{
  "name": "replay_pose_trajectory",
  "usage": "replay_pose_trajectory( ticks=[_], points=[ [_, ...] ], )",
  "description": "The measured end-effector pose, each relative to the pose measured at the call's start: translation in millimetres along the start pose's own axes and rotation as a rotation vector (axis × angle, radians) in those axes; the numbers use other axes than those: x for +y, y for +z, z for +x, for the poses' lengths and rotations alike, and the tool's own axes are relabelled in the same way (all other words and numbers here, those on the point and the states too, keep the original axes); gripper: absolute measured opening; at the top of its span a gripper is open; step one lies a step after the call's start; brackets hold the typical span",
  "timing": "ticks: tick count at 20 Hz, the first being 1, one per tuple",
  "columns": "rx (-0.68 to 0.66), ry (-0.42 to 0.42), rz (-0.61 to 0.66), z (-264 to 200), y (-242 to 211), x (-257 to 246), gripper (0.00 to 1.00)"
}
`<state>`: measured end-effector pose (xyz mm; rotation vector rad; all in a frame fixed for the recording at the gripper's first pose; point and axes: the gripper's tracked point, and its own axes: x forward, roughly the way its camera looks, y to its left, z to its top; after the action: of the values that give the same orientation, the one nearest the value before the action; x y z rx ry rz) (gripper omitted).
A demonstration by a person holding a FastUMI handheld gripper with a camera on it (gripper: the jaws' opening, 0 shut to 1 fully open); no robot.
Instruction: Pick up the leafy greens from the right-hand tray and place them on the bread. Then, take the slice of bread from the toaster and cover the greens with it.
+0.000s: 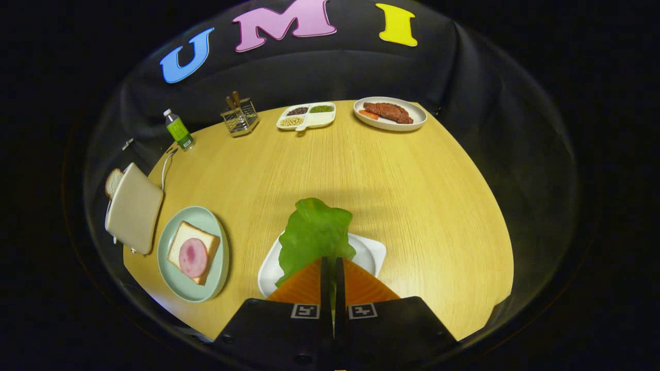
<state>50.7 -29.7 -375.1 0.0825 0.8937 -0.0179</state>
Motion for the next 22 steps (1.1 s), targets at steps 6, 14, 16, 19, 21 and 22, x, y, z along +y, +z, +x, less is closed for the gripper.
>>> replay_pose_trajectory(
  ticks=[6,14,16,19,21,22],
  points=[
    [-0.118,0.022,-0.084,-55,36,44,0.06],
    [-0.151,0.171,-0.157,-83,48,148,0.05],
    [-0.131,0.206,-0.174,-79,46,171,0.05],
    [-0.083,0.247,-0.209,-65,33,203,0.05],
    [-0.046,0.274,-0.232,-53,20,225,0.05],
    [-0.028,0.281,-0.244,-46,14,234,0.05]
  ],
)
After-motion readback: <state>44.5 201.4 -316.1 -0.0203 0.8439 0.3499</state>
